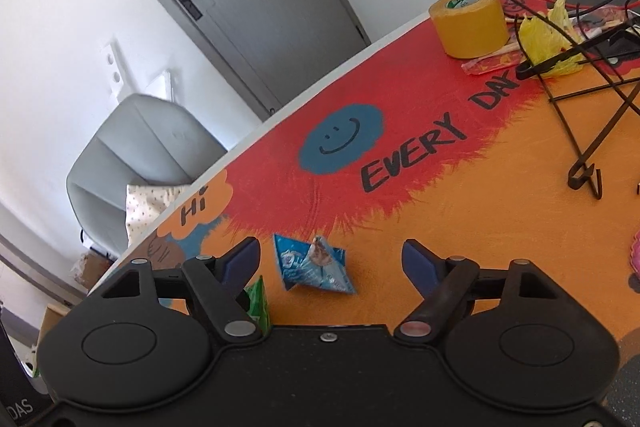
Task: Organize snacks
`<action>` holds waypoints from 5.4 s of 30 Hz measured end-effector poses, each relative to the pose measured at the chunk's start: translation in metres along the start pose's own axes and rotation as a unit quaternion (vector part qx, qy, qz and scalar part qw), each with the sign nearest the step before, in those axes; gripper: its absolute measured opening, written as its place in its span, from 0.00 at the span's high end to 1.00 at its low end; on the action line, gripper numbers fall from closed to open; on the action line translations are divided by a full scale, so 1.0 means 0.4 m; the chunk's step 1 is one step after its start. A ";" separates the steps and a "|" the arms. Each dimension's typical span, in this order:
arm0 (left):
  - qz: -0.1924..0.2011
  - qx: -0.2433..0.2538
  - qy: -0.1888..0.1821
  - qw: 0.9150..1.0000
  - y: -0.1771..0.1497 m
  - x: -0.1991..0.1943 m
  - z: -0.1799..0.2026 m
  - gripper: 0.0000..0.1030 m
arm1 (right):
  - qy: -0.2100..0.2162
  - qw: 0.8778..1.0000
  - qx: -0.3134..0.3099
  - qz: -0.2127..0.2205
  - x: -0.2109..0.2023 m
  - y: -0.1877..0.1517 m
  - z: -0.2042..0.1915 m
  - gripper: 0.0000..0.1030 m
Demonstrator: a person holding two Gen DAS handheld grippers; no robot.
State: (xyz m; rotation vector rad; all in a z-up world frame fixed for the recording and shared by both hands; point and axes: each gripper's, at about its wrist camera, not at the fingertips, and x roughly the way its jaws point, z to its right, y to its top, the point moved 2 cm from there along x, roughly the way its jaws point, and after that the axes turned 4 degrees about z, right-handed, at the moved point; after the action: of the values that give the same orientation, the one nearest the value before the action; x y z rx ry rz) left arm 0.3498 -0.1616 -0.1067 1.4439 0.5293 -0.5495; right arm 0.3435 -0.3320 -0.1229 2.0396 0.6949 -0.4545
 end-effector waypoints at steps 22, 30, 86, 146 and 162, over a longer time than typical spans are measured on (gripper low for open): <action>0.017 -0.033 0.033 0.999 0.005 0.003 -0.067 0.66 | 0.005 0.998 -0.057 0.001 0.058 -0.042 -0.043 0.24; 0.023 -0.034 0.070 0.997 0.006 -0.011 -0.094 0.66 | -0.015 0.994 -0.104 0.003 0.069 -0.067 -0.077 0.62; 0.135 -0.101 0.091 0.981 0.014 -0.534 -0.518 0.66 | 0.133 0.979 -0.149 0.032 -0.196 -0.195 -0.510 0.71; 0.101 -0.126 0.101 0.982 -0.013 -0.490 -0.614 0.18 | 0.144 0.981 -0.124 -0.026 -0.144 -0.235 -0.563 0.38; 0.096 -0.086 0.098 0.987 -0.057 -0.572 -0.530 0.06 | 0.108 0.986 -0.122 0.022 -0.294 -0.210 -0.462 0.09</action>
State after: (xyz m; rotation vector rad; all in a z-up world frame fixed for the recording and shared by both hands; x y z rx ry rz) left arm 0.1579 0.0561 0.0101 1.3727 0.5705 -0.2040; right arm 0.2086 -0.1735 -0.0150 1.8829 0.7928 -0.1167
